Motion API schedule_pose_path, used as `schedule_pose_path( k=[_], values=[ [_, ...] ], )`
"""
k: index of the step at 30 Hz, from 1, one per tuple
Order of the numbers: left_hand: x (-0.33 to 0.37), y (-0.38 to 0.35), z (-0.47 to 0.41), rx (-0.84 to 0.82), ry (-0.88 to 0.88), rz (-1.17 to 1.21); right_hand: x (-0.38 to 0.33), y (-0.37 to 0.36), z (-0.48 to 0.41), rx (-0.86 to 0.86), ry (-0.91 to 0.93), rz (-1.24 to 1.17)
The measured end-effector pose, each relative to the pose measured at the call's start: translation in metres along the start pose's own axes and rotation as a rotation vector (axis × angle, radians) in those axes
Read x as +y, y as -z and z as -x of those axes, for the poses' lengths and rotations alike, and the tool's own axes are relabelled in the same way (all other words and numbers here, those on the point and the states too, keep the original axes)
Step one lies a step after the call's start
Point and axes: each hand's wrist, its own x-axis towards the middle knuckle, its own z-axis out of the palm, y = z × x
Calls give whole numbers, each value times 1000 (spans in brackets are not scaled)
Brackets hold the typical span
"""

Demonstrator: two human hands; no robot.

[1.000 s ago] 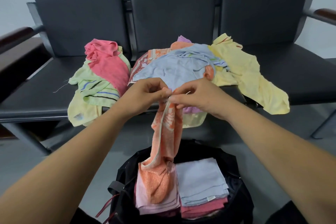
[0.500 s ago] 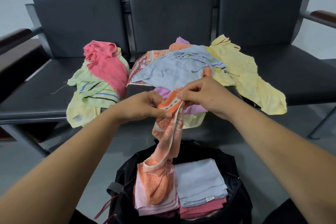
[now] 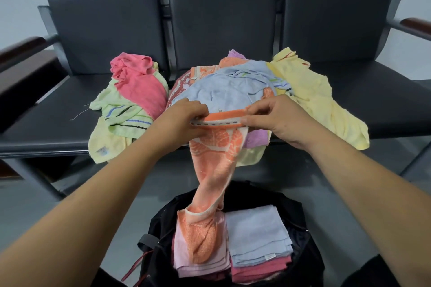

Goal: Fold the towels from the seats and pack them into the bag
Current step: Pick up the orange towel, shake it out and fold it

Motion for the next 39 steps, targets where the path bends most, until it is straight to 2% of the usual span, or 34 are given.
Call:
schedule_pose_path(
  k=[2, 3, 5, 6, 8, 12, 13, 16, 18, 23, 25, 27, 28, 31, 34, 36, 39],
  values=[
    [1, 3, 1, 3, 51, 192, -1, 1, 1, 9, -1, 13],
    [3, 5, 2, -60, 113, 353, -1, 1, 2, 14, -7, -5],
    [5, 8, 8, -303, 160, 613, -2, 1, 2, 29, -28, -73],
    [5, 7, 12, -420, 155, 662, -2, 1, 2, 32, -40, -102],
    [3, 4, 17, -561, 148, 646, -3, 1, -1, 30, -62, -134],
    [-2, 4, 19, -847, 353, 420, -4, 0, 0, -7, -94, -78],
    [-4, 1, 19, -860, 392, 416, -3, -1, 1, -26, -100, -38],
    [-7, -6, 22, -801, 324, 503, -2, -3, 4, -68, -117, 22],
    [-5, -4, 26, -699, 251, 516, -2, -2, 6, -69, -95, 31],
    [2, 5, 28, -166, 93, 335, -5, 0, 15, -24, -62, 51],
    [11, 14, 28, -180, 158, 526, -4, 0, 16, 42, -55, 26],
    [21, 24, 33, -316, 200, 759, -7, 2, 18, 116, -42, -36],
    [25, 29, 35, -369, 212, 799, -9, 3, 19, 137, -37, -70],
    [32, 44, 33, -432, 273, 754, -26, 9, 22, 175, -32, -143],
    [39, 73, 18, -404, 298, 552, -55, 13, 23, 204, -4, -127],
    [48, 106, 5, -363, 283, 462, -87, 17, 27, 226, 47, -126],
    [73, 169, -13, -210, 202, 540, -148, 31, 36, 243, 175, -268]
  ],
)
